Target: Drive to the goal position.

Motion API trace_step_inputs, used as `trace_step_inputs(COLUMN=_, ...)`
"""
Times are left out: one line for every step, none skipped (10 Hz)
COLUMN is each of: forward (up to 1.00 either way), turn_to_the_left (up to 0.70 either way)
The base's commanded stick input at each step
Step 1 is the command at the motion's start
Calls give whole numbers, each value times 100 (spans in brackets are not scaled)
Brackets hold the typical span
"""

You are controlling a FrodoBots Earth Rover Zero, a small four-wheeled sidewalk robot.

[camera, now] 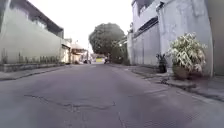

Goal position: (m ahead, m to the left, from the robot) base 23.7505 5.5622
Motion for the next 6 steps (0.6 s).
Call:
trace_step_inputs(forward=100, turn_to_the_left=0)
trace_step_inputs(forward=100, turn_to_the_left=0)
trace_step_inputs(forward=100, turn_to_the_left=0)
trace_step_inputs(forward=100, turn_to_the_left=0)
trace_step_inputs(forward=100, turn_to_the_left=0)
trace_step_inputs(forward=100, turn_to_the_left=0)
